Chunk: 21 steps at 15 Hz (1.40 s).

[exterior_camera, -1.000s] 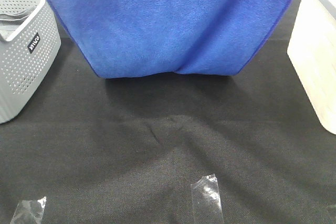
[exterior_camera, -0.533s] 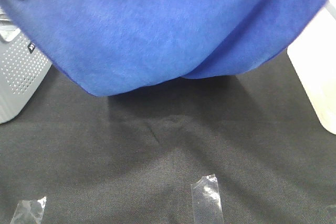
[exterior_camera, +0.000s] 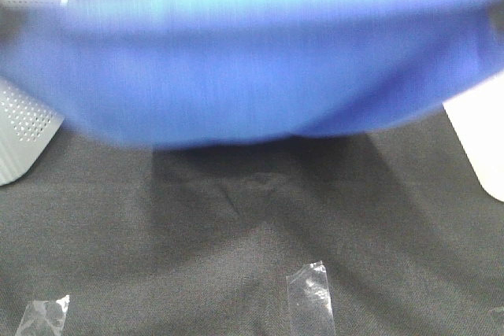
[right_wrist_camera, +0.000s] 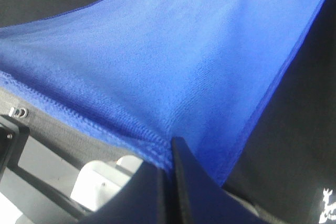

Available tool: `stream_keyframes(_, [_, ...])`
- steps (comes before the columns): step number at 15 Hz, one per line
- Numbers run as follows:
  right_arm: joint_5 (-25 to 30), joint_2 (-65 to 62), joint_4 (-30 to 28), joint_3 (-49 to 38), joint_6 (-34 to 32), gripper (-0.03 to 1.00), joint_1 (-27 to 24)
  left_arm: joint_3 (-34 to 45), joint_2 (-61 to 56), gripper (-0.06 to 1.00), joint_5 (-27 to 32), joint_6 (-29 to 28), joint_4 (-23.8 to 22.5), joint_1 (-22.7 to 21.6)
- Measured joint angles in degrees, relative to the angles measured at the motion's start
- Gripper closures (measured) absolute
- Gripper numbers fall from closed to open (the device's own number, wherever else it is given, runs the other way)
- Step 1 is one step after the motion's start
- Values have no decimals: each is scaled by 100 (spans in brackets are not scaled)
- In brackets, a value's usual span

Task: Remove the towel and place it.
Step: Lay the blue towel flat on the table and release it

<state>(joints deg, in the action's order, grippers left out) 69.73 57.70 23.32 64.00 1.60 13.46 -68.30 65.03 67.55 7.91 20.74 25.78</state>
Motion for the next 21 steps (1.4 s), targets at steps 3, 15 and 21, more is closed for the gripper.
stream_keyframes(3, [0, -327, -6, -521, -92, 97, 0, 539, -17, 94, 46, 0, 424, -6])
stream_keyframes(15, [-34, -670, 441, -2773, -258, 97, 0, 2464, 361, 94, -46, -178, 1278, -11])
stream_keyframes(21, [-74, -665, 430, -3277, -252, 97, 0, 3037, 974, 94, -435, 252, 1667, -11])
